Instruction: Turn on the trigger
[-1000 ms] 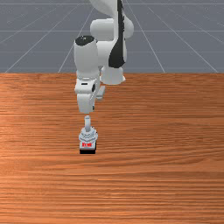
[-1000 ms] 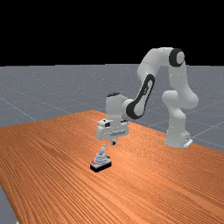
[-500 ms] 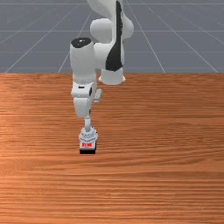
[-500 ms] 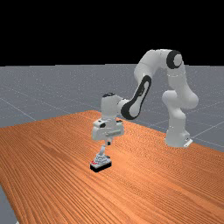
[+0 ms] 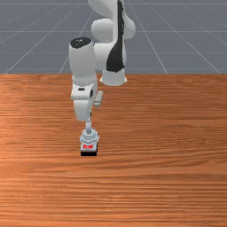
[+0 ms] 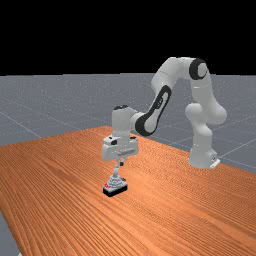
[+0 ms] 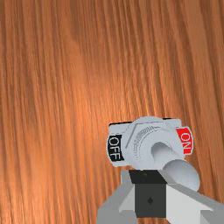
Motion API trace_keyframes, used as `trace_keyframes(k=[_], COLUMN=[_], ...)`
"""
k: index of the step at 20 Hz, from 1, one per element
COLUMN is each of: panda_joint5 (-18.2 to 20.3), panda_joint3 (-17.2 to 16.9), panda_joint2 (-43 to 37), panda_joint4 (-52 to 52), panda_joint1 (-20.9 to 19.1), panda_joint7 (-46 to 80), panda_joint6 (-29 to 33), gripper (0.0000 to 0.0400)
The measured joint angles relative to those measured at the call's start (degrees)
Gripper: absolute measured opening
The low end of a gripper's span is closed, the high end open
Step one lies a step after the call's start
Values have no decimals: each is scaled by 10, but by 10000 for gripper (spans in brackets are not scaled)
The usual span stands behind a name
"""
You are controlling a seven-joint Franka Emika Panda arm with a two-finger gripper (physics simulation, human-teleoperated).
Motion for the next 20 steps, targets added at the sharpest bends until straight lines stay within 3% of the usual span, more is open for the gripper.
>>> trace_keyframes(k=[8, 14, 20], panda_joint5=[5, -1, -3], panda_joint3=[0, -2, 0], panda_joint2=[-2, 12, 43], panda_joint4=[-1, 40, 91], panda_joint1=[0, 2, 3], panda_joint7=[4, 14, 17], panda_joint6=[8, -37, -40], gripper=[0, 0, 0])
